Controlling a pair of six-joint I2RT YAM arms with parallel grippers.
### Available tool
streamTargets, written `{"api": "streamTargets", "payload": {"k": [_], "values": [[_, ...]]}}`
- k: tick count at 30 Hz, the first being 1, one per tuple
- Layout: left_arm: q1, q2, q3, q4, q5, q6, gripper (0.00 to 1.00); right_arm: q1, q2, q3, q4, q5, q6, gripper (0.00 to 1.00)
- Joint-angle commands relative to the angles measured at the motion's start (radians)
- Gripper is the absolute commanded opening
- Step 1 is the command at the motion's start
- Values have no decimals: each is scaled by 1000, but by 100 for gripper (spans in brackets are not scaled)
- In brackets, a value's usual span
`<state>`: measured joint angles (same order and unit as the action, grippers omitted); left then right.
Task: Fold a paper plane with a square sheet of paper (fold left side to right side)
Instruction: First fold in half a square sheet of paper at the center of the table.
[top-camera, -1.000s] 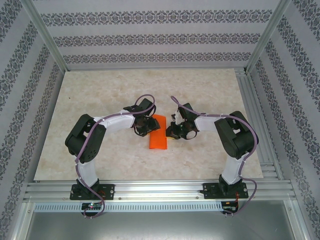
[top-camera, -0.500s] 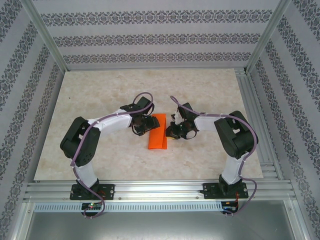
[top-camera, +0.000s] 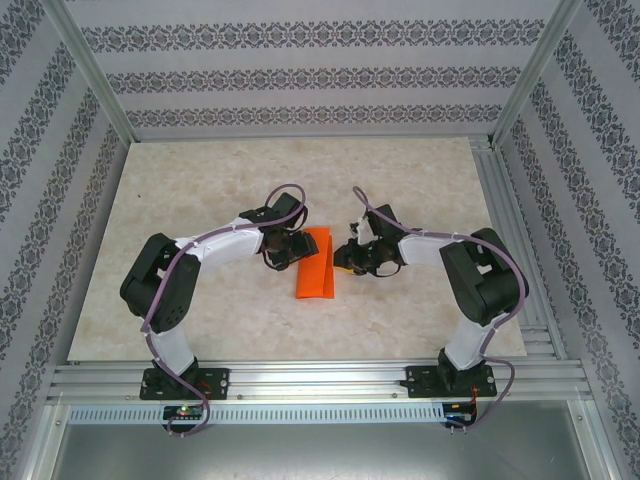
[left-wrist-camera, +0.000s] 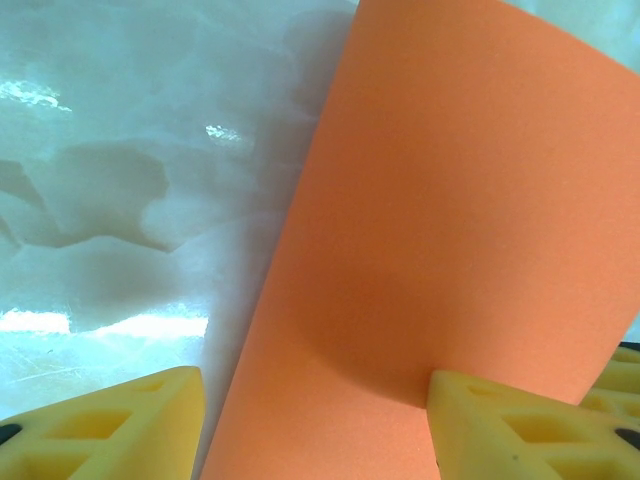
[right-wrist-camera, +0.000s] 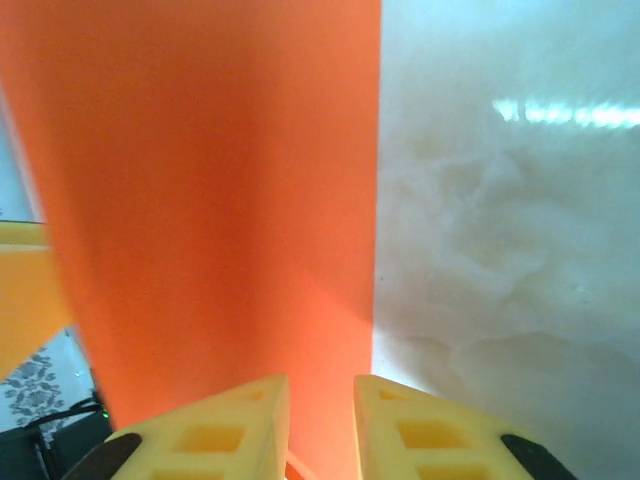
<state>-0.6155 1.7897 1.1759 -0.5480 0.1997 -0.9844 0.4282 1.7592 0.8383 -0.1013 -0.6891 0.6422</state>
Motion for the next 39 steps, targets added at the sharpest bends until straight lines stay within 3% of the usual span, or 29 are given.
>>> {"api": "streamTargets", "payload": {"k": [1, 4, 12, 25, 31, 39], "values": [[12, 12, 28, -13, -11, 15, 62, -4, -35, -32, 137, -66, 58, 27], [12, 16, 28, -13, -8, 13, 62, 3, -29, -61, 245, -105, 121, 31], [14, 20, 30, -10, -5, 11, 62, 44, -38, -96, 284, -108, 145, 36], [14, 37, 31, 0, -3, 4, 61, 53, -161, -166, 226, -70, 143, 39], [14, 40, 33, 0, -4, 3, 61, 132, -169, -216, 323, -63, 253, 44], [14, 40, 33, 0, -4, 3, 61, 236, -136, -228, 407, -31, 333, 44]]}}
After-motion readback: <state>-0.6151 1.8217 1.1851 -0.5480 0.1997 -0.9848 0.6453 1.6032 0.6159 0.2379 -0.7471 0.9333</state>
